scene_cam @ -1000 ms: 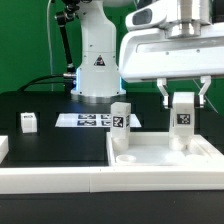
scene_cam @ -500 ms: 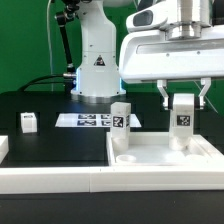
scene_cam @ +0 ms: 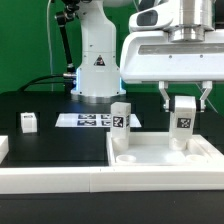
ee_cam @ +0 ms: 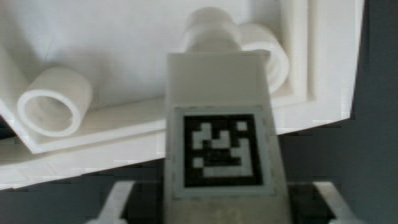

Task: Assemble square table

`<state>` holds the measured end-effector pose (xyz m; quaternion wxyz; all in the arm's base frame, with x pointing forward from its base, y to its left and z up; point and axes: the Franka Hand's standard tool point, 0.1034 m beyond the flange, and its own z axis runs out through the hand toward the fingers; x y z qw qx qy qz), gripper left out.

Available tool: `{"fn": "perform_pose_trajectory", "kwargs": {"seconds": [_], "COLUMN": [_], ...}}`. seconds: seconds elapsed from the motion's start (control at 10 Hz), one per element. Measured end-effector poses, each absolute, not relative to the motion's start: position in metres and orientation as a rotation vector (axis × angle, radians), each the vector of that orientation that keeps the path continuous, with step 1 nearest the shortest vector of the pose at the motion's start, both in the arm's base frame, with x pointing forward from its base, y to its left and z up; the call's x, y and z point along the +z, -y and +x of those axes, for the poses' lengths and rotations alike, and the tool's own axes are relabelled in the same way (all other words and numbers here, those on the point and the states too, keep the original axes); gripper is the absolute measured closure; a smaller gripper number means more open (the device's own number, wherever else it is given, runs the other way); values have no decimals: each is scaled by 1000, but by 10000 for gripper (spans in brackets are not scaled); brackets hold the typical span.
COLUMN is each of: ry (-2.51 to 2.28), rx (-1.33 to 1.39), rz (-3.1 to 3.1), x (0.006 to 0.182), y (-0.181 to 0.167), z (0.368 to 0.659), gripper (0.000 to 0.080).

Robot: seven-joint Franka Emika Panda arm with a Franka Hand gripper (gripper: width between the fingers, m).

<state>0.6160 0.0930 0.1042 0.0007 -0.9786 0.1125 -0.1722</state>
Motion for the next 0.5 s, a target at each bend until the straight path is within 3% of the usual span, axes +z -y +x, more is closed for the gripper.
{"fn": "perform_pose_trajectory", "kwargs": {"seconds": [0.3, 0.5], "ry": [-341, -304], "rx": [-625, -846], "rz": [-3053, -2996], "x": [107, 103], "y": [-96, -103], "z": [621, 622], "gripper": [509, 509]}}
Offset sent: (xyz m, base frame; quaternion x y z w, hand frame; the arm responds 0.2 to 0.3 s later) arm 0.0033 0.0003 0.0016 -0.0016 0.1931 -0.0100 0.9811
